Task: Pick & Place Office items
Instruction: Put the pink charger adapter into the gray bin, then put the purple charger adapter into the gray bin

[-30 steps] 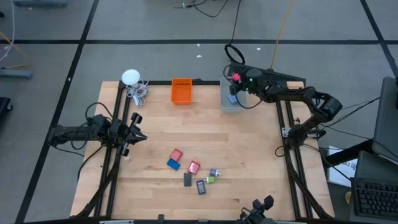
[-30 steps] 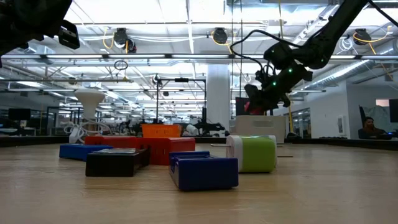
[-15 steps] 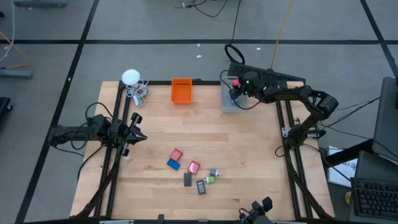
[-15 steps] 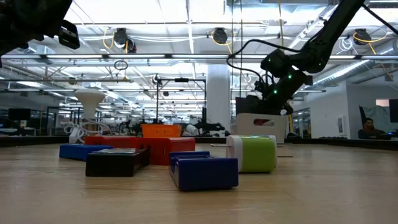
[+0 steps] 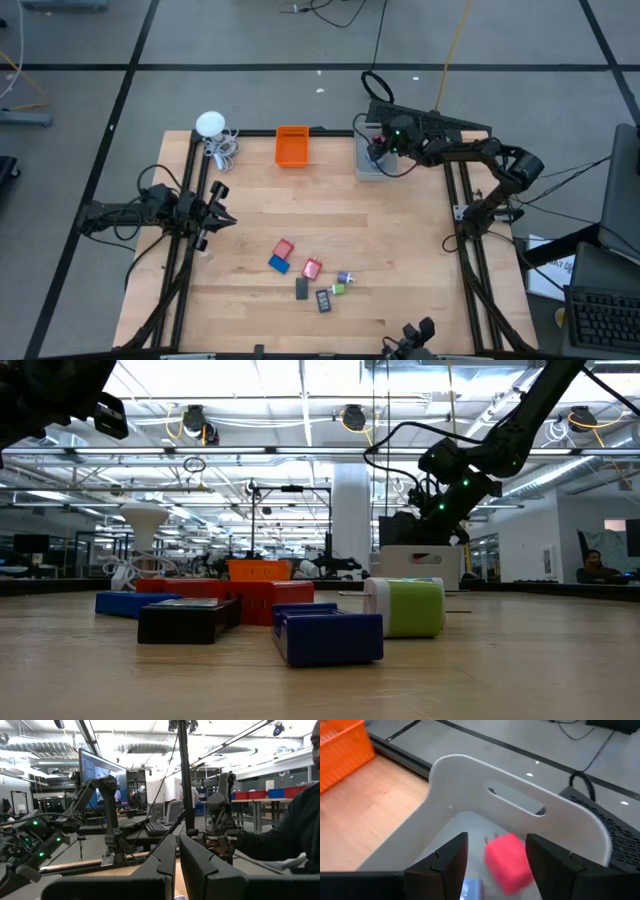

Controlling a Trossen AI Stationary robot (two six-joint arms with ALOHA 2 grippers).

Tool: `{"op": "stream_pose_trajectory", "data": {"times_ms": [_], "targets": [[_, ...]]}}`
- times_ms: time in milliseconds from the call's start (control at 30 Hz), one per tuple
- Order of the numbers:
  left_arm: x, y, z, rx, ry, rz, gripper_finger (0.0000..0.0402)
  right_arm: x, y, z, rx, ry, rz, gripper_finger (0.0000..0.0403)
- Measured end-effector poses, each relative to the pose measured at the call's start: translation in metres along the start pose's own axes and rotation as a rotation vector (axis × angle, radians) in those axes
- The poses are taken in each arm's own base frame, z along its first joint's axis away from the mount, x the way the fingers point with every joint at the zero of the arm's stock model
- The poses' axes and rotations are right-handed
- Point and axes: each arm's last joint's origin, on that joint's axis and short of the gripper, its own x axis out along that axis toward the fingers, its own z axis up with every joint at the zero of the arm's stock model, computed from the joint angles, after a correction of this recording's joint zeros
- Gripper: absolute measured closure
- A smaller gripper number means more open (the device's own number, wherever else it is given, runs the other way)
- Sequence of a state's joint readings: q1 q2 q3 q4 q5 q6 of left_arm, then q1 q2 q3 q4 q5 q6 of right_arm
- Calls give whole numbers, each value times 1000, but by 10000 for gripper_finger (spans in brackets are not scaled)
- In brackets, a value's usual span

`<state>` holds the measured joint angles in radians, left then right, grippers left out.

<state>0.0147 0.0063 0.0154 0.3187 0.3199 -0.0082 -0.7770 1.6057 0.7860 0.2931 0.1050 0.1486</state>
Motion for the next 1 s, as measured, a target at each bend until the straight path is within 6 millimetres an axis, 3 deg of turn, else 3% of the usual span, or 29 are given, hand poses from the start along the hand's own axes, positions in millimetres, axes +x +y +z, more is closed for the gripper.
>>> {"op": "stream_pose_trajectory", "data": {"times_ms": [267,400,533,733,1000], "targets": [[0,0,0,0,0,0,378,-11,15,16,-12,-131,97,172],[0,0,0,0,0,0,378,-28,38,27,-45,-220,294,163],[0,0,0,0,0,0,378,-52,74,33,-116,-287,565,167],[0,0,0,0,0,0,378,-92,138,12,-254,-225,1020,174],[0,0,0,0,0,0,378,-160,213,-32,-405,-237,1352,174]]}}
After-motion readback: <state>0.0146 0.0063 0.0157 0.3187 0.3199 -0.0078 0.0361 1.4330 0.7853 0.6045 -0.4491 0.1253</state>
